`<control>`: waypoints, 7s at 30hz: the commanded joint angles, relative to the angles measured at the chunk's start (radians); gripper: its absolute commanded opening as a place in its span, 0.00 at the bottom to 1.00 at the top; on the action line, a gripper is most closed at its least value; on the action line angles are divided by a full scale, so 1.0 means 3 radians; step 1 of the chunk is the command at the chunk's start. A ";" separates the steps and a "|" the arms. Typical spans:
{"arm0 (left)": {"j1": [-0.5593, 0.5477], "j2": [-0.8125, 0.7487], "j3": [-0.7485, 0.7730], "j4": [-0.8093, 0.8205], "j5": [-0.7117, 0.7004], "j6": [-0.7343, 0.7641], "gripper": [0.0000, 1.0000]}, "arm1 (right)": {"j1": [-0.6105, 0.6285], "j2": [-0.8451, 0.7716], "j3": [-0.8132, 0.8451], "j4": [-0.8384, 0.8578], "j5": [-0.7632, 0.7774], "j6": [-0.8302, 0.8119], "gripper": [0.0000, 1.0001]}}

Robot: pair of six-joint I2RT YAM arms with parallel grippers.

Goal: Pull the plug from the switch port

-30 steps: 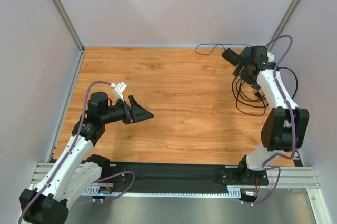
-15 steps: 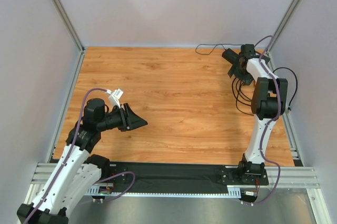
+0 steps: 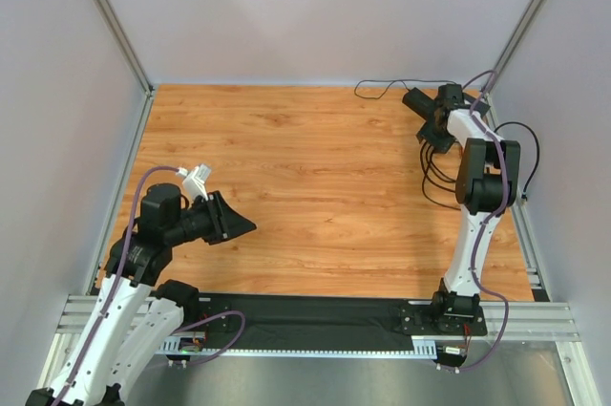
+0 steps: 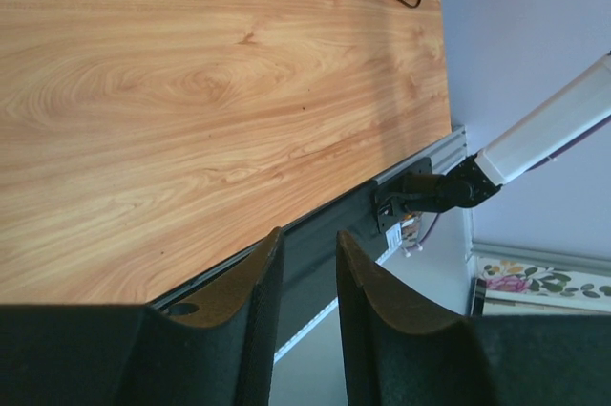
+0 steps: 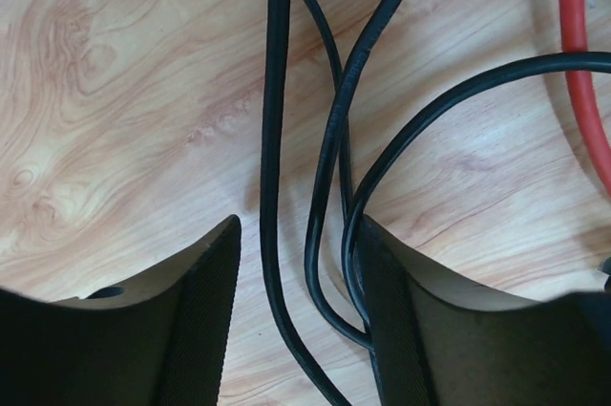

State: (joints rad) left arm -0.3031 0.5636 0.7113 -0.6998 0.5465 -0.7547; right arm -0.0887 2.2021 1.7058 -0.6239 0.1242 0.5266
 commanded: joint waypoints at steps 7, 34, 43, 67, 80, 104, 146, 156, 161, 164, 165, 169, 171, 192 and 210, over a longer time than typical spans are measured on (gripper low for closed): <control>0.0008 0.0013 0.0466 -0.0423 -0.0175 -0.0117 0.30 | 0.0009 -0.0289 -0.0536 0.0387 -0.0602 0.0228 0.37; -0.0053 0.1720 0.0523 0.1473 0.0444 -0.0255 0.18 | 0.0950 -0.1311 -0.1938 0.0970 -0.0966 0.0321 0.04; -0.0518 0.2486 0.0850 0.1862 0.0428 -0.0276 0.25 | 0.0920 -0.1531 -0.1555 0.0291 -0.0650 -0.0037 0.62; -0.1071 0.5957 0.4924 0.2194 0.0469 0.0031 0.40 | -0.0174 -0.1302 -0.0889 0.0816 -0.0480 0.0321 0.70; -0.1219 0.6650 0.5243 0.3187 0.0183 0.0077 0.40 | -0.0563 -0.0601 -0.0476 0.0740 -0.0419 0.0065 0.71; -0.1280 0.6594 0.4788 0.2793 -0.0344 0.0389 0.39 | -0.0415 0.0738 0.1421 0.0515 -0.0925 -0.0487 0.73; -0.1424 0.6896 0.4359 0.3503 -0.0103 -0.0919 0.42 | -0.0267 -0.0197 -0.0434 0.1031 -0.1673 0.0433 0.65; -0.1459 0.6804 0.3960 0.3769 -0.0236 -0.1119 0.43 | -0.0119 -0.0626 -0.0588 0.0439 -0.0486 0.0060 0.67; -0.1480 0.6824 0.3929 0.3836 -0.0196 -0.1212 0.45 | -0.0006 -0.0820 -0.0899 0.0463 -0.0419 0.0055 0.68; -0.1510 0.6819 0.3919 0.3800 -0.0206 -0.1196 0.48 | 0.0014 -0.1020 -0.1262 0.0652 -0.0276 0.0106 0.68; -0.1516 0.6814 0.3918 0.3770 -0.0216 -0.1196 0.48 | 0.0014 -0.1101 -0.1344 0.0658 -0.0225 0.0111 0.68; -0.1536 0.6788 0.3908 0.3734 -0.0226 -0.1161 0.49 | 0.0014 -0.1225 -0.1401 0.0673 -0.0020 0.0080 0.69; -0.1536 0.6793 0.3923 0.3688 -0.0242 -0.1135 0.49 | 0.0014 -0.1215 -0.1365 0.0623 0.0005 0.0060 0.69; -0.1541 0.6865 0.4026 0.3432 -0.0262 -0.1309 0.47 | -0.0006 -0.0990 -0.1575 0.0720 0.0021 0.0177 0.66; -0.1572 0.6942 0.4128 0.3243 -0.0374 -0.1641 0.44 | -0.0037 -0.0800 -0.1519 0.0801 -0.0281 0.0356 0.63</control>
State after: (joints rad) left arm -0.7605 2.6190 1.9224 0.3088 0.4583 -1.2194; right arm -0.1036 1.9064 1.2507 -0.3798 0.0383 0.6254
